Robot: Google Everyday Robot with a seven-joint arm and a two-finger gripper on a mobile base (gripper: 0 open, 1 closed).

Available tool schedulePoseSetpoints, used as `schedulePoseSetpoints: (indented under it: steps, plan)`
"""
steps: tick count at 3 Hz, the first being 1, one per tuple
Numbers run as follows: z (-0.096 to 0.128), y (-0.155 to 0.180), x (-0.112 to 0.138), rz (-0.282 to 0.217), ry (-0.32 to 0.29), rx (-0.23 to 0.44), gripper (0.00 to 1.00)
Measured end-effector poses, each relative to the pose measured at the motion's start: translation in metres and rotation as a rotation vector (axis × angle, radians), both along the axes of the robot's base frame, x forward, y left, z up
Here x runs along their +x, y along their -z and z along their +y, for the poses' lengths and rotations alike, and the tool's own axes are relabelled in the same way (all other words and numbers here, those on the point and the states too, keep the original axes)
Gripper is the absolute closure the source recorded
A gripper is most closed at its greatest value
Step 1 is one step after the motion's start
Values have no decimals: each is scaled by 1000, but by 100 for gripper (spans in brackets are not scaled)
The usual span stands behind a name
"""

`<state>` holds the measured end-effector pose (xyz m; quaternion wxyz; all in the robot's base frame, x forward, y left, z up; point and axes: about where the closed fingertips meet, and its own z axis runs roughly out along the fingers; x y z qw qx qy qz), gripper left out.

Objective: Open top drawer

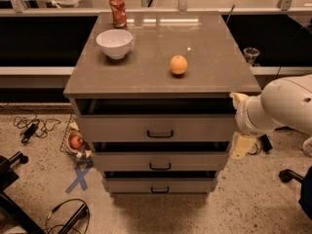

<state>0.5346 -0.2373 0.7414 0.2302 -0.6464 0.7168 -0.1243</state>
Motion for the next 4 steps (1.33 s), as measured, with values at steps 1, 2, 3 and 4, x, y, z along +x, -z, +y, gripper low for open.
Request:
schedulePoseSetpoints:
  steps: [1, 2, 3, 4]
  plan:
    - [0, 1, -2, 4, -5, -2, 0]
    - [2, 7, -10, 26, -34, -9, 0]
    - [12, 22, -18, 55, -88, -54, 0]
    - [23, 38, -9, 59, -144, -103, 0]
